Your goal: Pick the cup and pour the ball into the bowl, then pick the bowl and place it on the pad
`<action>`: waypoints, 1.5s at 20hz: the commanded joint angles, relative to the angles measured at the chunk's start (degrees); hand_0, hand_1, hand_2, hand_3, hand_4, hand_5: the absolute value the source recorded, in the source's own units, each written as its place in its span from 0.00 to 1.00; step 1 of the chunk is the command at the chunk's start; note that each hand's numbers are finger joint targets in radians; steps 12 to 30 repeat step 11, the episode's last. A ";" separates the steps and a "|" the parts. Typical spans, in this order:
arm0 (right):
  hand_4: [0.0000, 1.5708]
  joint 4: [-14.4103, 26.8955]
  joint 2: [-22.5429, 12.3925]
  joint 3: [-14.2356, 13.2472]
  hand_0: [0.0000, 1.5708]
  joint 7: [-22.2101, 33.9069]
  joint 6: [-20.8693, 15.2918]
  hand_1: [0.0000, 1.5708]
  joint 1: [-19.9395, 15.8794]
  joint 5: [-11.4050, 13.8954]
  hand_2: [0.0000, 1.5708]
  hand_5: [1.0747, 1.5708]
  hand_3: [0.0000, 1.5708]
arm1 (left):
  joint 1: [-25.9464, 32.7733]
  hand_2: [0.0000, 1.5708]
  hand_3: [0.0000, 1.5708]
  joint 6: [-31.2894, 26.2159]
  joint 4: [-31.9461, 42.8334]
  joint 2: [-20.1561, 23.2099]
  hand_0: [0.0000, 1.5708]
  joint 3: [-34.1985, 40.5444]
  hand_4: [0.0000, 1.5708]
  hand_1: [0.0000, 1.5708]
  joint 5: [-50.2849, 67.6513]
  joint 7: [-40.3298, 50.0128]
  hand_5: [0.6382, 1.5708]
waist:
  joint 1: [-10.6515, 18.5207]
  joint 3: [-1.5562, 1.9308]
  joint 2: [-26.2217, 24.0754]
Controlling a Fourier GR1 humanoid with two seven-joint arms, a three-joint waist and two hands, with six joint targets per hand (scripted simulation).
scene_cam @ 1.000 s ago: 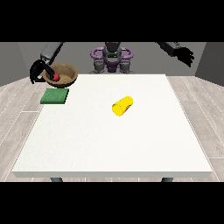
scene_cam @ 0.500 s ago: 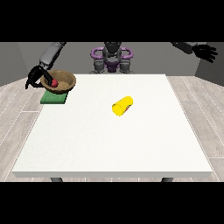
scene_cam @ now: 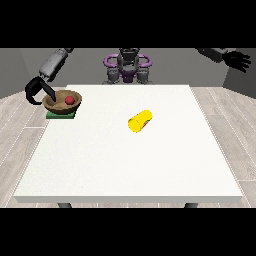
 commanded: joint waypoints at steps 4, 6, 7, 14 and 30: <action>0.00 2.80 2.27 1.85 0.00 1.03 0.56 0.00 -1.75 1.05 0.00 0.59 0.08 | -1.21 0.00 0.00 4.76 -7.03 -4.73 0.00 -5.83 0.69 0.00 -1.81 7.95 1.00 | -0.89 0.05 -5.38; 0.00 5.53 -2.17 1.43 0.00 5.14 2.08 0.00 -2.67 1.58 0.00 0.57 0.00 | -1.36 0.00 0.00 5.24 -13.57 -9.52 0.00 -10.15 0.57 0.00 -1.06 13.51 0.99 | 1.44 0.18 -10.69; 0.00 4.53 -1.44 2.95 0.00 4.91 3.79 0.00 -1.11 2.34 0.00 0.56 0.00 | -0.96 0.00 0.00 7.95 -12.81 -10.65 0.00 -10.41 0.57 0.00 -2.09 14.33 0.99 | -0.78 0.08 -12.90; 0.30 -2.61 5.02 5.82 0.00 9.90 6.03 0.00 -7.82 1.04 0.00 0.72 0.00 | 1.49 0.00 0.00 9.29 -6.29 -11.85 0.00 -11.57 0.57 0.00 -4.72 15.59 0.99 | -4.11 -0.15 -22.09; 0.30 -2.61 5.02 5.82 0.00 9.90 6.03 0.00 -7.82 1.04 0.00 0.72 0.00 | 1.49 0.00 0.00 9.29 -6.29 -11.85 0.00 -11.57 0.57 0.00 -4.72 15.59 0.99 | -4.11 -0.15 -22.09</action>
